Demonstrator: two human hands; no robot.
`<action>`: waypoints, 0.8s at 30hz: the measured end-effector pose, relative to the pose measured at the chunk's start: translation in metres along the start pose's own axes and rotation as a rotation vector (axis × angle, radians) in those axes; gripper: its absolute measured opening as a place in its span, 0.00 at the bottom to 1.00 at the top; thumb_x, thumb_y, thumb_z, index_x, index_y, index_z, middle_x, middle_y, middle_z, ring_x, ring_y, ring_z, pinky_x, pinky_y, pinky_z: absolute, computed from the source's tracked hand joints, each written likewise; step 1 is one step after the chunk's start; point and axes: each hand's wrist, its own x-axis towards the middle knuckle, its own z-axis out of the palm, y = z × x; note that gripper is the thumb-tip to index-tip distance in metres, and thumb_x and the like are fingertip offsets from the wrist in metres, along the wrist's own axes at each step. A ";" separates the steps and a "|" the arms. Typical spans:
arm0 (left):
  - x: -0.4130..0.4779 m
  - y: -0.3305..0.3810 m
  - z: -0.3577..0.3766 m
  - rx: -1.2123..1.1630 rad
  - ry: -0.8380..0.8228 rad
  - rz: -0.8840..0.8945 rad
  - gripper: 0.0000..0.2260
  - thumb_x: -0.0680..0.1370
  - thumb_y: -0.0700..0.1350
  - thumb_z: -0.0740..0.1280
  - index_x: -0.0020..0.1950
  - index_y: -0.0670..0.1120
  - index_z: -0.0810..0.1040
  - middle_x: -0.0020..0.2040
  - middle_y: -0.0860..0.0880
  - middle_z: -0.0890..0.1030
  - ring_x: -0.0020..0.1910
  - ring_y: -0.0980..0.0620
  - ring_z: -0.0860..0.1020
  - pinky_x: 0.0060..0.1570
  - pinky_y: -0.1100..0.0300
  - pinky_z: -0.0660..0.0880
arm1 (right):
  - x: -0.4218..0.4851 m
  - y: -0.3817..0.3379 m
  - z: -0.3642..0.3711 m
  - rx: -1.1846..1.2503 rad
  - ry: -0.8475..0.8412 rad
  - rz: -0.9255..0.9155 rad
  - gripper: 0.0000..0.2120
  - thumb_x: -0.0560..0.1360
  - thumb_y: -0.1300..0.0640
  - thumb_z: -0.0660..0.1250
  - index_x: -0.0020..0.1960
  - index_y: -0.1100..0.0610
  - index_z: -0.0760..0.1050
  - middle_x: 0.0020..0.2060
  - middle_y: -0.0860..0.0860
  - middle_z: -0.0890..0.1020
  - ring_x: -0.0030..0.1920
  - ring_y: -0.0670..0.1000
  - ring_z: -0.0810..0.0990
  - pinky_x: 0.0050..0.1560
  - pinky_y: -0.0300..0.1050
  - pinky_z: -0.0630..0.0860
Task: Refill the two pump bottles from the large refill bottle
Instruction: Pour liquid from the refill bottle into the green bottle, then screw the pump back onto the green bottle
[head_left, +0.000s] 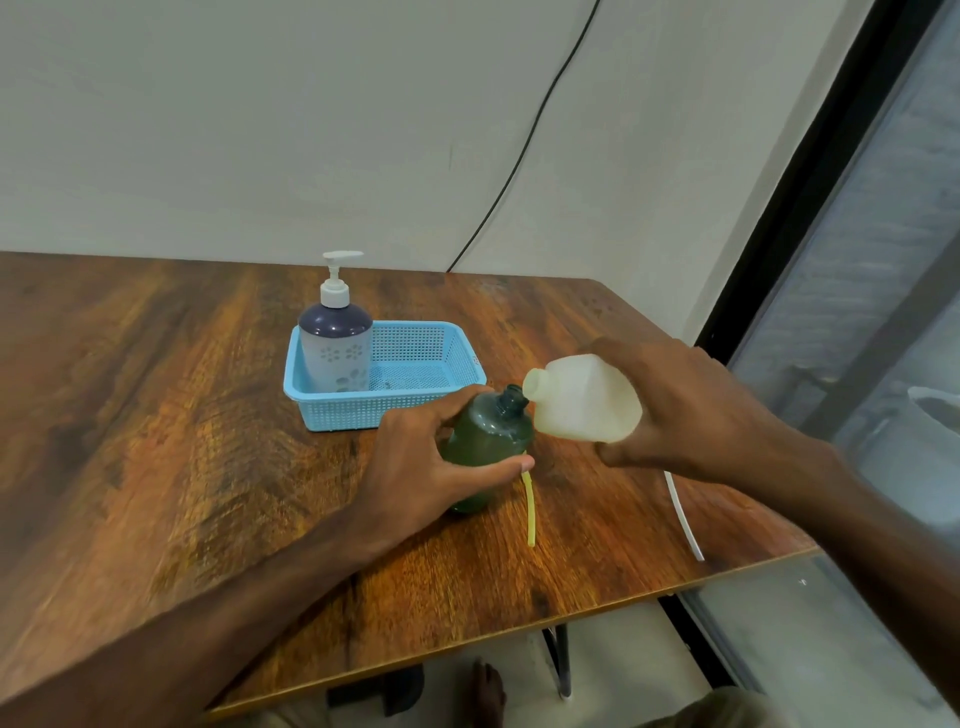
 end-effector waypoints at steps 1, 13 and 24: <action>0.000 0.001 0.000 -0.005 0.001 -0.008 0.27 0.66 0.63 0.79 0.62 0.65 0.74 0.55 0.72 0.76 0.58 0.77 0.74 0.53 0.78 0.72 | -0.002 0.000 0.002 0.036 -0.009 0.018 0.42 0.65 0.41 0.79 0.73 0.45 0.65 0.64 0.46 0.74 0.61 0.48 0.71 0.57 0.48 0.76; 0.002 -0.006 0.003 -0.105 0.050 -0.116 0.31 0.63 0.57 0.84 0.62 0.57 0.78 0.55 0.66 0.81 0.57 0.73 0.77 0.50 0.75 0.76 | -0.002 0.017 0.036 0.497 0.122 0.252 0.46 0.55 0.30 0.74 0.70 0.46 0.72 0.59 0.43 0.81 0.58 0.48 0.80 0.51 0.51 0.83; 0.004 -0.015 0.005 -0.127 0.089 -0.200 0.34 0.60 0.59 0.84 0.62 0.61 0.75 0.58 0.68 0.79 0.59 0.73 0.75 0.51 0.71 0.79 | 0.003 0.018 0.082 0.774 0.349 0.474 0.43 0.65 0.44 0.80 0.75 0.51 0.68 0.68 0.48 0.78 0.63 0.49 0.78 0.51 0.44 0.82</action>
